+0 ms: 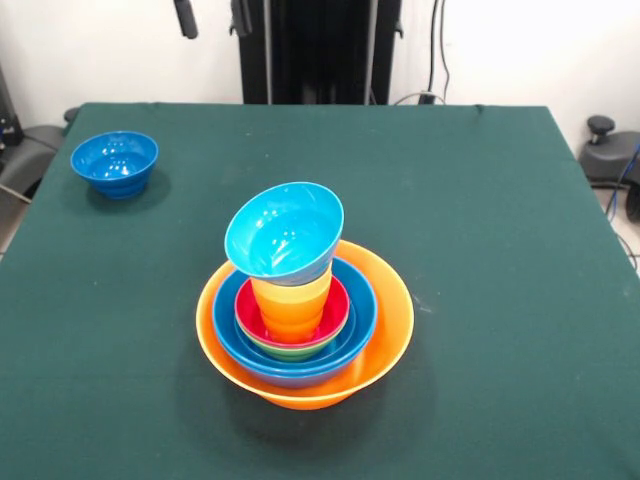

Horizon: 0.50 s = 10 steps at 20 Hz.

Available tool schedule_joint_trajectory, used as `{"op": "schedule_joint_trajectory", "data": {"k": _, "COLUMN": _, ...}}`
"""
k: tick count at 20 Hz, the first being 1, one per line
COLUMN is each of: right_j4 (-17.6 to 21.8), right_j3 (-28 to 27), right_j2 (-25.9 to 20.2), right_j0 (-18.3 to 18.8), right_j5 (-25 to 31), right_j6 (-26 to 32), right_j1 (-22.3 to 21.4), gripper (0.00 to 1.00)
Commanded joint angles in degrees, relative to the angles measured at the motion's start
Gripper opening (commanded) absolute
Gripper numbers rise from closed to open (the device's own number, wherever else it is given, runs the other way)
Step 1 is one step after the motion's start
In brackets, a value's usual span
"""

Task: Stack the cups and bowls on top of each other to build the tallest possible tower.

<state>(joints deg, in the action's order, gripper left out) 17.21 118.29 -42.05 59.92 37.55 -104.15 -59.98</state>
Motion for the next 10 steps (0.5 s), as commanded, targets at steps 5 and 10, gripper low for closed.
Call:
{"op": "schedule_joint_trajectory", "data": {"k": 5, "right_j4": 9.59, "right_j3": -1.17, "right_j2": -6.32, "right_j0": 2.68, "right_j5": 6.12, "right_j6": 17.95, "right_j1": 6.09, "gripper": 1.0}}
{"op": "schedule_joint_trajectory", "data": {"k": 10, "right_j4": 14.98, "right_j3": -4.92, "right_j2": -4.03, "right_j0": 1.19, "right_j5": 4.57, "right_j6": 15.34, "right_j1": 10.69, "gripper": 1.0}}
